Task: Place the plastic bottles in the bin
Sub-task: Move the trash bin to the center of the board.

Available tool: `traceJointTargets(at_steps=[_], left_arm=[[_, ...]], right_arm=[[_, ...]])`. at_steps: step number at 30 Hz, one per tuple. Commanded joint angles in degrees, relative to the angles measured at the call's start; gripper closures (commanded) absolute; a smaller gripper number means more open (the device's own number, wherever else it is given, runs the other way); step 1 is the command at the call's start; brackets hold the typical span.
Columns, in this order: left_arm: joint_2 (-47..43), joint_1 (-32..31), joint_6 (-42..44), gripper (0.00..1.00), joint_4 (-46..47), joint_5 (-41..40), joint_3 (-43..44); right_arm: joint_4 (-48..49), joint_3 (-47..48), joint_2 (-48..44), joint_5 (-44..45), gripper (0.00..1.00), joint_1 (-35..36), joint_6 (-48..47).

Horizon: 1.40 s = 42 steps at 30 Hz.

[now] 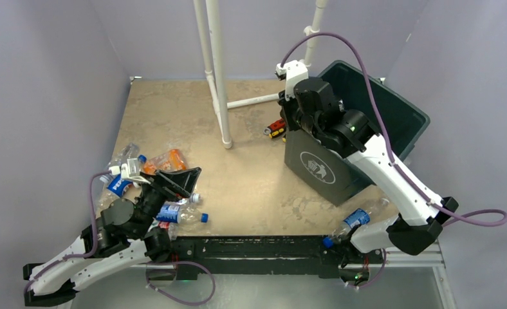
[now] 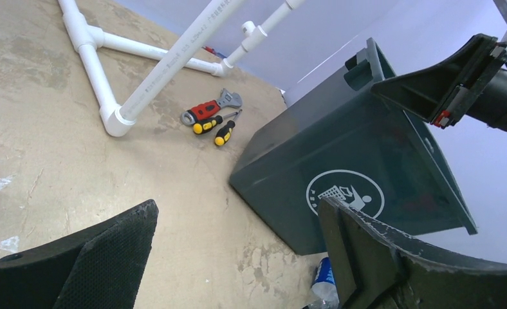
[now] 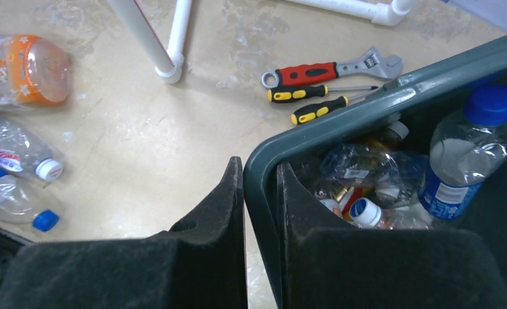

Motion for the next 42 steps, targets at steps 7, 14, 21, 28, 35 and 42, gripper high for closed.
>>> traceJointTargets(at_steps=[7, 14, 21, 28, 35, 42], left_arm=[[0.7, -0.1, -0.2, 0.05, 0.9, -0.6, 0.4], [1.2, -0.1, 0.0, 0.05, 0.8, -0.8, 0.4], [0.7, -0.1, -0.3, 0.05, 0.2, -1.4, 0.0], [1.2, -0.1, -0.5, 0.05, 0.2, -1.5, -0.1], [1.9, -0.1, -1.0, 0.05, 0.1, -1.5, -0.6], [3.2, -0.1, -1.3, 0.05, 1.4, -1.5, -1.2]], right_arm=[[4.6, 3.8, -0.1, -8.8, 1.0, 4.7, -0.6], [7.0, 2.1, 1.0, -10.1, 1.0, 8.9, -3.3], [5.9, 6.3, 2.1, -11.3, 1.0, 11.5, -3.2], [6.6, 8.3, 3.4, -12.7, 1.0, 18.8, -2.3], [7.2, 8.9, 6.6, -11.5, 1.0, 24.0, -3.5], [9.7, 6.6, 5.0, -9.0, 0.85, 24.5, -3.7]])
